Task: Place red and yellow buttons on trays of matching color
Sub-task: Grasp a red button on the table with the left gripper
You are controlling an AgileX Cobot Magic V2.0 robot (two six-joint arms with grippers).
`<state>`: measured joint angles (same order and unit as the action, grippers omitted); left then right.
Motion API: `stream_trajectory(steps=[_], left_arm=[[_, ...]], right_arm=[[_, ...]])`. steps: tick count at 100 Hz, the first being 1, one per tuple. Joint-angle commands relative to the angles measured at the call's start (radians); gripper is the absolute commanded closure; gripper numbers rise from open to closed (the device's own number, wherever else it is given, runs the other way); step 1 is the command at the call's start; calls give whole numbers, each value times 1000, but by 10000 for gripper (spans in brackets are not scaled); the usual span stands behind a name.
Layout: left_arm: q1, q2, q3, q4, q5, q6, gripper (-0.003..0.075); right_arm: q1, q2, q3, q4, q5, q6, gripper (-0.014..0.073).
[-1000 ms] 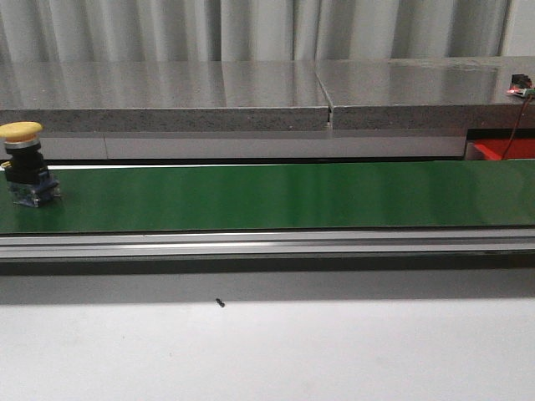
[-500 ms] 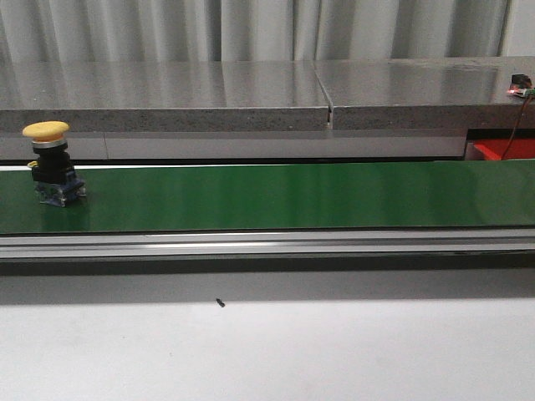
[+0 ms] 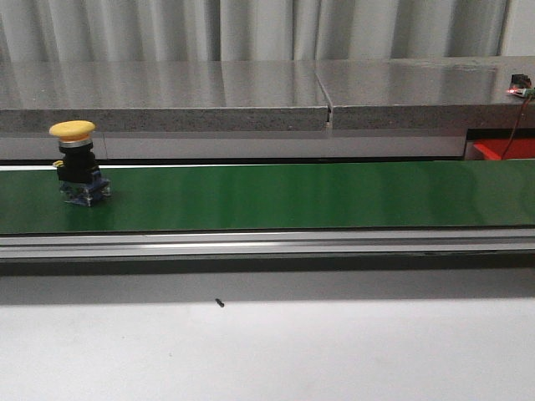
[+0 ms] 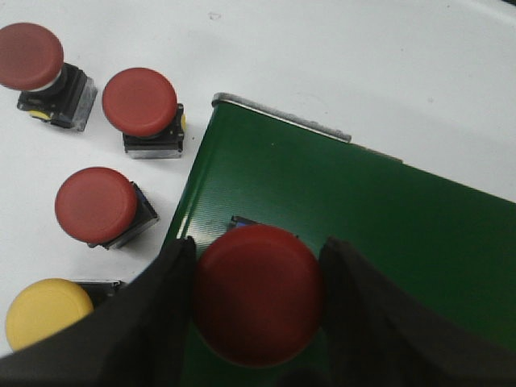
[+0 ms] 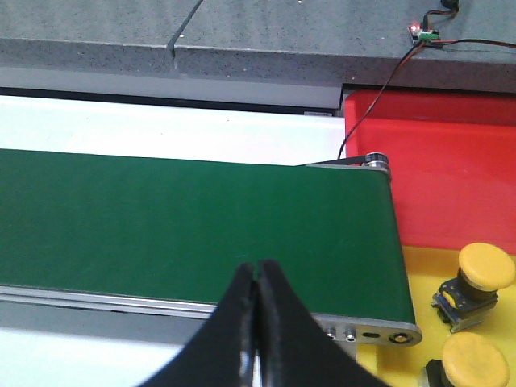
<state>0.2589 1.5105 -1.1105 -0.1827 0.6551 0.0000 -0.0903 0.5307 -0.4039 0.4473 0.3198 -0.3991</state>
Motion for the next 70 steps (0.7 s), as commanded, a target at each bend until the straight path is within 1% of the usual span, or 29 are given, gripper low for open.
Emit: stream_trajectory(steps=[1, 20, 25, 32, 44, 49, 54, 70], left_arm=[[-7, -33, -13, -1, -81, 0, 520], [-7, -33, 6, 20, -81, 0, 519], [-7, -31, 11, 19, -78, 0, 503], [-7, -30, 21, 19, -80, 0, 438], [-7, -24, 25, 19, -66, 0, 262], [-7, -24, 25, 15, -63, 0, 212], [-7, -26, 25, 15, -63, 0, 193], [-7, -80, 25, 14, -56, 0, 195]], right_arm=[[0, -2, -27, 3, -61, -6, 659], [0, -2, -27, 3, -61, -6, 659], [0, -2, -27, 3, -61, -6, 659], [0, -2, -27, 3, -61, -6, 659], [0, -2, -27, 3, -61, -6, 659], [0, -2, -27, 3, -61, -6, 659], [0, -2, -27, 3, -61, -6, 659], [0, -2, -27, 3, -61, -6, 659]])
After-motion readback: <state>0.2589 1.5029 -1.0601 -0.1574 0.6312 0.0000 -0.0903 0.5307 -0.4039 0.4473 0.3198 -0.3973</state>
